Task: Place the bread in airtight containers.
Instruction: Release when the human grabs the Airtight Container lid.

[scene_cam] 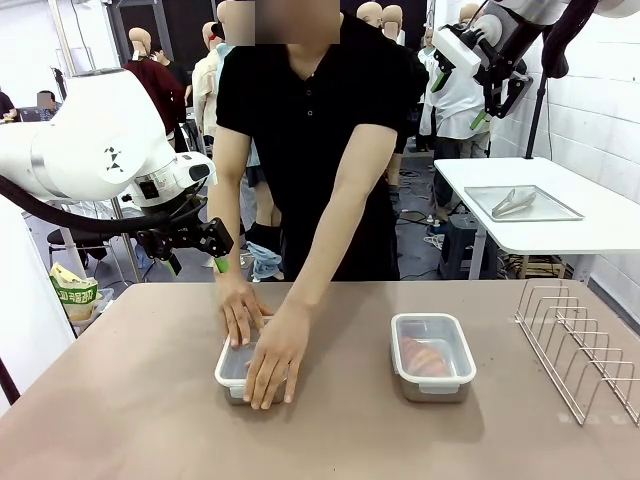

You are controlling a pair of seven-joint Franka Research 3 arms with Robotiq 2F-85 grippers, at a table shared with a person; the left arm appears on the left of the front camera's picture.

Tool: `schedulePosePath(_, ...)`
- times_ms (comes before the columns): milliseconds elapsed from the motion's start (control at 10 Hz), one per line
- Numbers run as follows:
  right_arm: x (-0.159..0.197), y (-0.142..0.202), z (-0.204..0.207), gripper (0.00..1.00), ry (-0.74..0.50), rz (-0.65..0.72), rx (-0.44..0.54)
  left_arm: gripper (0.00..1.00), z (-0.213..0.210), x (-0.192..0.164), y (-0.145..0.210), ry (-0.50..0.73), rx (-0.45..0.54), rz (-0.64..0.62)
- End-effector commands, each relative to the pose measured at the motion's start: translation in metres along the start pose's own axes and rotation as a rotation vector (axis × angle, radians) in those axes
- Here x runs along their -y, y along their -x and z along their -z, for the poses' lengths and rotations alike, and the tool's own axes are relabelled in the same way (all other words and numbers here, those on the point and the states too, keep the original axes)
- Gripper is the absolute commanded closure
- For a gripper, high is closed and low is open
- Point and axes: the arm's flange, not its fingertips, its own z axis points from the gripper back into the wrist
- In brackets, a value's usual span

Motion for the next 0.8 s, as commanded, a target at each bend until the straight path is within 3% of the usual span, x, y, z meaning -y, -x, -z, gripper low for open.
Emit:
schedulePosePath(0,0.0000,0.0002,-0.0002,0.00,0.001,0.001,-0.001,0.00,-0.0005,-0.0017,-0.0016,-0.008,0.003,-0.010)
schedulePosePath(700,0.0000,0.0002,-0.0002,0.00,0.001,0.001,-0.001,0.00,-0.0005,-0.0017,-0.0016,-0.008,0.003,-0.010)
